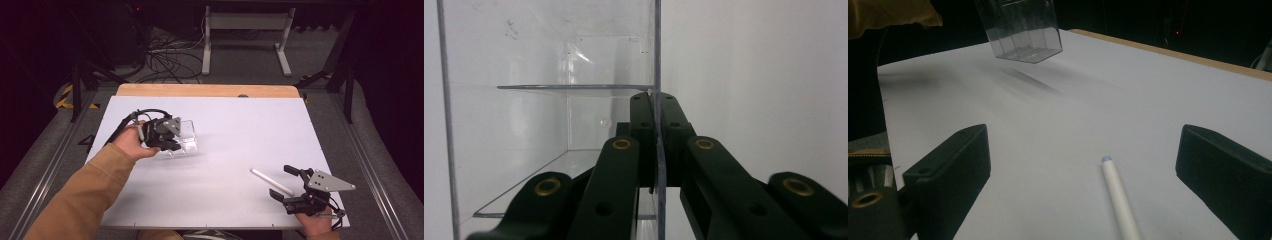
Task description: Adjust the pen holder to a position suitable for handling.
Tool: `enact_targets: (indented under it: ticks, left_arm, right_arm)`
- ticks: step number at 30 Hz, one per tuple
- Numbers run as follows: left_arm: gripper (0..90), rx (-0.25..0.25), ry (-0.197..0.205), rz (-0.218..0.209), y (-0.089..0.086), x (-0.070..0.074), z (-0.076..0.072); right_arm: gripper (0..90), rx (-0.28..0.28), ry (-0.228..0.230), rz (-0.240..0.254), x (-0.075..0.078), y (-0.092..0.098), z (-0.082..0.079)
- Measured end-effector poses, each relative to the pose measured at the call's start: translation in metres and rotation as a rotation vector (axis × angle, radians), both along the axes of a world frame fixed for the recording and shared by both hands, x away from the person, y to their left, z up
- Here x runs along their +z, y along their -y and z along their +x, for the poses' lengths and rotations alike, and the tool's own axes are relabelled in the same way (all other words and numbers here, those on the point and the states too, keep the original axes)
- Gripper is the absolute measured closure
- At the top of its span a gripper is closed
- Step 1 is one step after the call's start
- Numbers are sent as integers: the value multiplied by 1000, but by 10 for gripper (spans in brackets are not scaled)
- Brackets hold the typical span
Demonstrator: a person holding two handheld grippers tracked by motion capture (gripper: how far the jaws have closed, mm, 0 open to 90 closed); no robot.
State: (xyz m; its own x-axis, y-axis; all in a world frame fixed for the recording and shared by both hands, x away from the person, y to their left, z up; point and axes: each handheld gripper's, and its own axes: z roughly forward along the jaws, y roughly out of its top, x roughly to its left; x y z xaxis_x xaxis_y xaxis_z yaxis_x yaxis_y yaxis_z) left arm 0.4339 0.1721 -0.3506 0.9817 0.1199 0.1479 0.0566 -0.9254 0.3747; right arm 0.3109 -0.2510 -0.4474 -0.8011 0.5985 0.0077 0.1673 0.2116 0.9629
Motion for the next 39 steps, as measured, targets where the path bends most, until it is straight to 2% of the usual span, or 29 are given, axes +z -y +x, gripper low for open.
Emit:
enact_targets:
  ticks: [11, 18, 24, 27, 34, 39]
  left_arm:
    - [880, -62, -54, 27, 59, -17, 3]
    - [881, -74, -71, 28, 75, -24, 5]
    - [880, -49, -78, 73, 82, -30, 8]
    - [880, -32, -82, 82, 82, -33, 10]
    - [881, -51, -73, 99, 87, -36, 9]
    - [881, -42, -78, 96, 87, -36, 9]
  right_arm:
    - [77, 2, 5, 2, 0, 2, -1]
    - [77, 5, 8, 1, 0, 2, 0]
    - [77, 4, 8, 2, 1, 2, -1]
    - [78, 7, 8, 2, 0, 2, -1]
    - [78, 7, 5, 2, 0, 2, -1]
    - [78, 10, 7, 1, 0, 2, -1]
